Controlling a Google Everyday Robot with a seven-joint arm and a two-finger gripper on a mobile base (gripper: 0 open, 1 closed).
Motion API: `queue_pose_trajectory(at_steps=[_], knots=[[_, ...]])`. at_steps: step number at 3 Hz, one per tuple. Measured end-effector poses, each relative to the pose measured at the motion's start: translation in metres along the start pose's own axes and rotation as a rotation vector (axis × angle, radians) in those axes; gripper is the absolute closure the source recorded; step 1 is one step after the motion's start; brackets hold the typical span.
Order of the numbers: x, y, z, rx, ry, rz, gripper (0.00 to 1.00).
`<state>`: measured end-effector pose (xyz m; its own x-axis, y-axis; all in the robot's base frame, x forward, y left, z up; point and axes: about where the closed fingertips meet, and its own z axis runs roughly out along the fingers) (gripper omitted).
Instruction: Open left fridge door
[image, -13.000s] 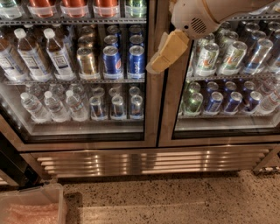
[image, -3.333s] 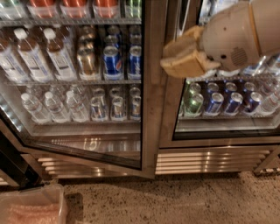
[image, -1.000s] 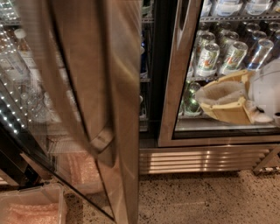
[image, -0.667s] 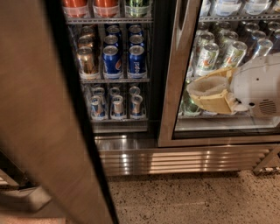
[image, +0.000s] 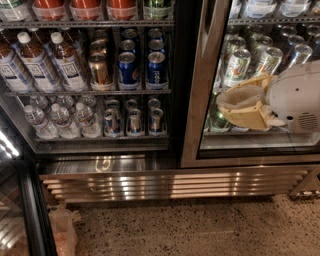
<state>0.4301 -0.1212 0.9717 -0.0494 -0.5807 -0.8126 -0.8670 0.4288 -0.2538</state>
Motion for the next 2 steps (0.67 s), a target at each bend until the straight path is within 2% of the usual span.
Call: queue_pose_trajectory(at_steps=[1, 2], knots=[[0.0, 0.0, 0.0, 0.0, 0.0, 0.0, 0.11], [-0.0001, 0.0001, 0.0, 0.0, 0.0, 0.0, 0.0]])
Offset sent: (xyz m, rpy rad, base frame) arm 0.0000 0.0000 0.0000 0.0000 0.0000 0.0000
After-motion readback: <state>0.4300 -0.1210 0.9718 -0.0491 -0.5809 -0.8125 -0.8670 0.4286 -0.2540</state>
